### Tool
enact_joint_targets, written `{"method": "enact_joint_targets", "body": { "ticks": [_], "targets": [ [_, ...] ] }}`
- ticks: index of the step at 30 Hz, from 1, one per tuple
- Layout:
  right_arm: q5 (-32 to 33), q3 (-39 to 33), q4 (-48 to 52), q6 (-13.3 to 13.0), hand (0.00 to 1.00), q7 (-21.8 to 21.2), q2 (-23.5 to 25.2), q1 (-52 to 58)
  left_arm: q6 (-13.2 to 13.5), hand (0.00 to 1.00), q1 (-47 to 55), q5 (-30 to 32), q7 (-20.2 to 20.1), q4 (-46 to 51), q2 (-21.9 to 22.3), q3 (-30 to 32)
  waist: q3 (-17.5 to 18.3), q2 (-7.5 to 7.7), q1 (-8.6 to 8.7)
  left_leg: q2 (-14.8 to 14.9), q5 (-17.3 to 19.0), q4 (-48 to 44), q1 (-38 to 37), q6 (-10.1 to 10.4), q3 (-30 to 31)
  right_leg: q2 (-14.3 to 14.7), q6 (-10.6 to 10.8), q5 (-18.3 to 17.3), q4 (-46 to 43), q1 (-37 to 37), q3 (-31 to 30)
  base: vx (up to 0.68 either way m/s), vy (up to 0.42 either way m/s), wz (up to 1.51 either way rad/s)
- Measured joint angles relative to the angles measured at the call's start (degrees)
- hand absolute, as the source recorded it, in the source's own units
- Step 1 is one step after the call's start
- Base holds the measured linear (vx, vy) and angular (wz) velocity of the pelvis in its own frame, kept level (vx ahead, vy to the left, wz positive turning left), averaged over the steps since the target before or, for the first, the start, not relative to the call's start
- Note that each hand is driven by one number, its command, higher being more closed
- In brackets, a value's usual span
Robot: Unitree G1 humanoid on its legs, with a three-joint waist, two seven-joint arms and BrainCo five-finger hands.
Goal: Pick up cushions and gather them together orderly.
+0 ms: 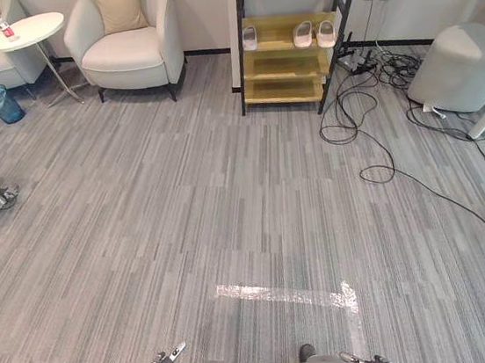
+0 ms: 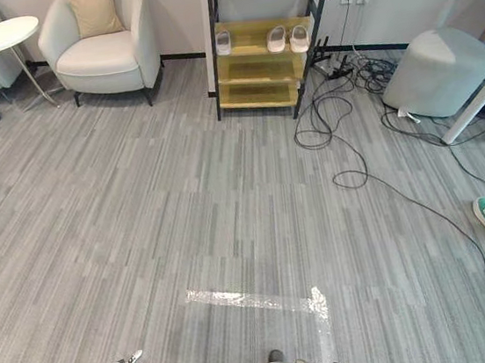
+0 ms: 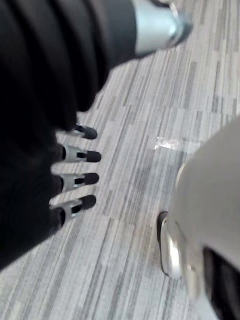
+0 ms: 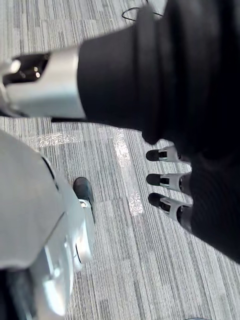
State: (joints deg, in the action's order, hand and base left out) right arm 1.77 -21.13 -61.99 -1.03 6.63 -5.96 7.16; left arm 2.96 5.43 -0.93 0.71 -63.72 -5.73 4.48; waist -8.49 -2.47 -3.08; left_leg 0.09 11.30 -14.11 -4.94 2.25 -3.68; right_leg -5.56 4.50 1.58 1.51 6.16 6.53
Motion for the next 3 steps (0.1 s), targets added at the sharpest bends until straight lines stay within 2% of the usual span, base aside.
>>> {"method": "enact_joint_targets", "body": {
  "ticks": [3],
  "targets": [
    [0.0, 0.0, -0.3, 0.0, 0.00, -0.1, -0.1, 0.0, 0.0, 0.00, 0.0, 0.0, 0.0, -0.5, -0.3, -0.1, 0.7, 0.07, -0.04, -0.2, -0.6, 2.0, -0.2, -1.0, 2.3, 0.1, 0.2, 0.2, 1.1, 0.0, 0.4, 0.02, -0.035, 0.05]
  ]
}}
